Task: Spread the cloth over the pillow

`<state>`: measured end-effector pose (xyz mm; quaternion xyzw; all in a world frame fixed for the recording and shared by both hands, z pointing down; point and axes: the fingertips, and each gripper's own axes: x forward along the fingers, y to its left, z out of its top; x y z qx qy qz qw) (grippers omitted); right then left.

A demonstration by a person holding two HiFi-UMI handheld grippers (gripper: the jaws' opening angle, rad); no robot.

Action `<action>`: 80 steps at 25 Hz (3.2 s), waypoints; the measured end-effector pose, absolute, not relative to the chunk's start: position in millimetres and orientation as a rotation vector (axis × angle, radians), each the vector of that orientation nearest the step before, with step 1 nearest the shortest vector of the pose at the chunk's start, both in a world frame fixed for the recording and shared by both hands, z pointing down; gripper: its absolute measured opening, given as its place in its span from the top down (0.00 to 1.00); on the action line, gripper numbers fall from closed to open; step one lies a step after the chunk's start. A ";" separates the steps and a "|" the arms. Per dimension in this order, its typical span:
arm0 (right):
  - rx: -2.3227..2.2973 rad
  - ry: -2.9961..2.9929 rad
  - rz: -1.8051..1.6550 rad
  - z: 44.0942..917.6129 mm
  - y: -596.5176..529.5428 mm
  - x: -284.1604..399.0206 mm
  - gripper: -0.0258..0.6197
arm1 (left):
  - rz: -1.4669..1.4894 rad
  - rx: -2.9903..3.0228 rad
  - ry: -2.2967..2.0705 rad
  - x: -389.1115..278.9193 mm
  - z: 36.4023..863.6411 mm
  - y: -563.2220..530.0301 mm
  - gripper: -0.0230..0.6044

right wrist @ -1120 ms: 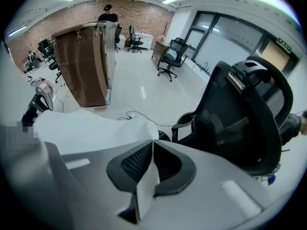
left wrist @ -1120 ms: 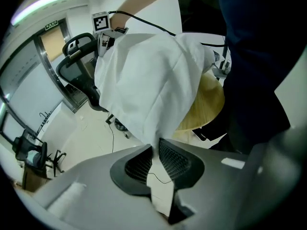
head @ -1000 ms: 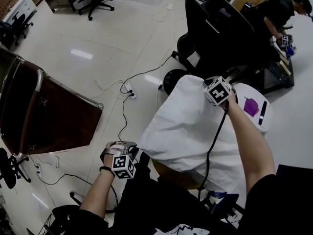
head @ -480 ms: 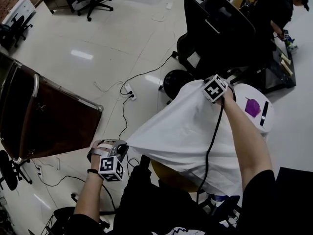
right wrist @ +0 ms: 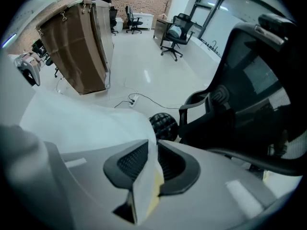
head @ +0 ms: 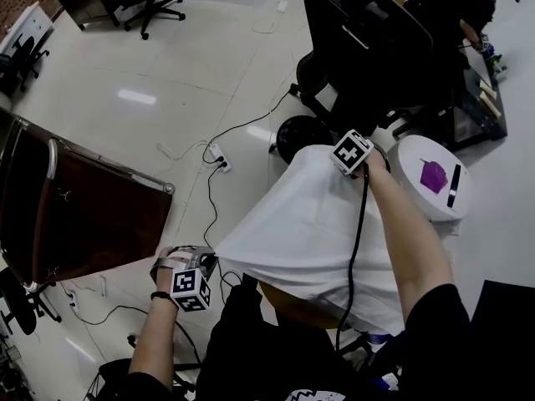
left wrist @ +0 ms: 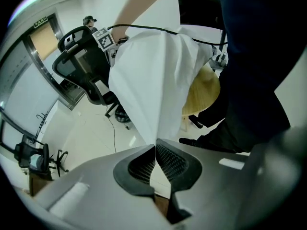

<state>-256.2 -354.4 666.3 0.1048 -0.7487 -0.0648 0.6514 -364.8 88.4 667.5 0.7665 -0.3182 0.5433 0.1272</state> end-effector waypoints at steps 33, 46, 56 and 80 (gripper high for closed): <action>0.662 -2.331 -0.182 389.0 -145.0 -85.0 0.67 | 1.687 2.958 -0.528 -202.4 580.1 36.8 0.70; 0.608 -2.019 -0.190 538.6 25.7 46.6 0.68 | 1.916 2.786 -0.713 -187.1 618.0 56.1 0.64; 0.657 -1.820 -0.265 603.6 33.4 80.6 0.79 | 2.046 2.696 -0.762 -192.5 628.2 54.7 0.58; 0.650 -1.921 -0.396 506.2 89.5 98.0 0.95 | 2.100 2.680 -0.624 -196.1 635.5 55.4 0.58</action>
